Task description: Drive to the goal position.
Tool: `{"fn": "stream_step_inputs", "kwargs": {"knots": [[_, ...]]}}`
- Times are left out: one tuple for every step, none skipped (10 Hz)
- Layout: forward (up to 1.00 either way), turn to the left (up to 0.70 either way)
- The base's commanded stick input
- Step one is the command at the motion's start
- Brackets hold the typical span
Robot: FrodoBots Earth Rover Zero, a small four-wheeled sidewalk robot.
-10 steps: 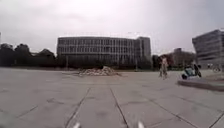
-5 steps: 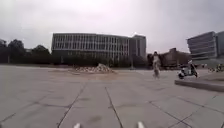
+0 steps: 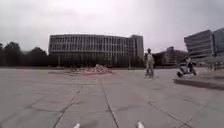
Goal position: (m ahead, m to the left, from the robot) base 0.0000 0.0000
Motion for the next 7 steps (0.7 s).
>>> {"fn": "stream_step_inputs", "kwargs": {"knots": [[0.45, 0.00], [0.45, 0.00], [0.45, 0.00], [0.45, 0.00], [0.45, 0.00], [0.45, 0.00], [0.45, 0.00]]}}
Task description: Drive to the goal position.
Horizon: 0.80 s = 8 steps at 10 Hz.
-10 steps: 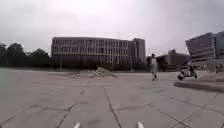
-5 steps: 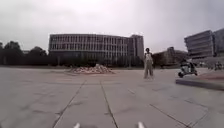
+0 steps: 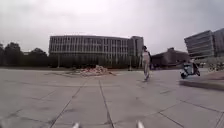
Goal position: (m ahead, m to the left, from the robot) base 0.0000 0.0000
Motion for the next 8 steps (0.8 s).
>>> {"fn": "stream_step_inputs", "kwargs": {"knots": [[0.45, 0.00], [0.45, 0.00], [0.45, 0.00], [0.45, 0.00], [0.45, 0.00], [0.45, 0.00], [0.45, 0.00], [0.45, 0.00]]}}
